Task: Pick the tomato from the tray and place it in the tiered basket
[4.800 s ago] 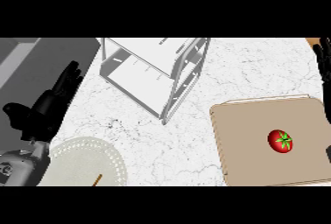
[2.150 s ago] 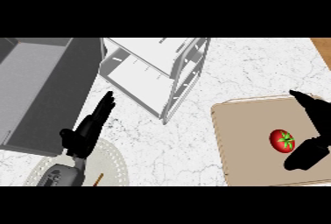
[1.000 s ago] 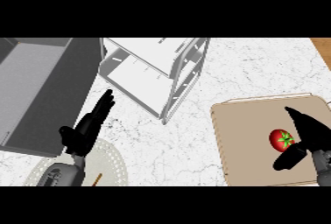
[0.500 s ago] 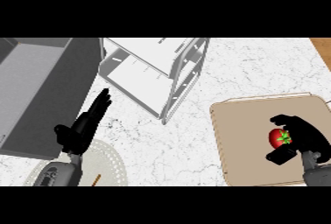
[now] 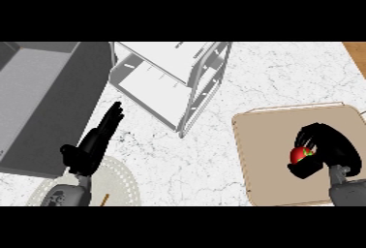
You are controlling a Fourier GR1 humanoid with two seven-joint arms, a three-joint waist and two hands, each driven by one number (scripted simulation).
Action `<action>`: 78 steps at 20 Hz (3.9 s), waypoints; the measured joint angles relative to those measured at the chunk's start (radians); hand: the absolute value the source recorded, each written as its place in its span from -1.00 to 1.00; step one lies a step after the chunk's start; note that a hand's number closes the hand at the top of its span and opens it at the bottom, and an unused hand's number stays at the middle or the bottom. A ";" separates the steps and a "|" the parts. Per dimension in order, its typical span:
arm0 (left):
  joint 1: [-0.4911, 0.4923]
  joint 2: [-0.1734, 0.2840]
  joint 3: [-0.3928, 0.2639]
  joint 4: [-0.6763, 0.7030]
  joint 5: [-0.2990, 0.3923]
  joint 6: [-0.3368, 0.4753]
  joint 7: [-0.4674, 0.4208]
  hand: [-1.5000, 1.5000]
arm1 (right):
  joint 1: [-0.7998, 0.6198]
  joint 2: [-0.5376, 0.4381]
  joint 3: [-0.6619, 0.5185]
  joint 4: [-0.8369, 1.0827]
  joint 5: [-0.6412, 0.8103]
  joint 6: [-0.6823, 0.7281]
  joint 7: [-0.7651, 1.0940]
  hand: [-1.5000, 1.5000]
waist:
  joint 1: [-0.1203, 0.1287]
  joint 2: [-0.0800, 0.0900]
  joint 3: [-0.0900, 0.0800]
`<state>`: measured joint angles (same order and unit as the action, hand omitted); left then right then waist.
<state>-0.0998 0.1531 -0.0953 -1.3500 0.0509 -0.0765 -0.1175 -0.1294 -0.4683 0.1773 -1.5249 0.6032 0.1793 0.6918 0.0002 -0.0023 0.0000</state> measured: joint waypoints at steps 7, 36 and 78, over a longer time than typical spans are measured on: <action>-0.010 0.004 0.018 -0.009 0.005 -0.004 0.031 0.00 | 0.153 0.104 0.127 -0.252 0.214 -0.054 0.285 1.00 | -0.014 -0.005 -0.002; -0.013 -0.028 -0.007 -0.029 -0.021 -0.014 0.035 0.00 | -0.583 0.458 0.106 -0.472 0.529 0.006 0.488 1.00 | 0.030 0.002 -0.002; -0.081 -0.053 -0.015 0.029 -0.047 -0.031 0.034 0.00 | -1.403 0.466 -0.347 1.031 -0.150 -0.756 0.247 -1.00 | 0.079 0.018 -0.001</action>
<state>-0.1804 0.1005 -0.1108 -1.3211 0.0039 -0.1076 -0.0830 -1.5322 -0.0028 -0.1692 -0.4943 0.4533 -0.5763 0.9383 0.0790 0.0159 -0.0010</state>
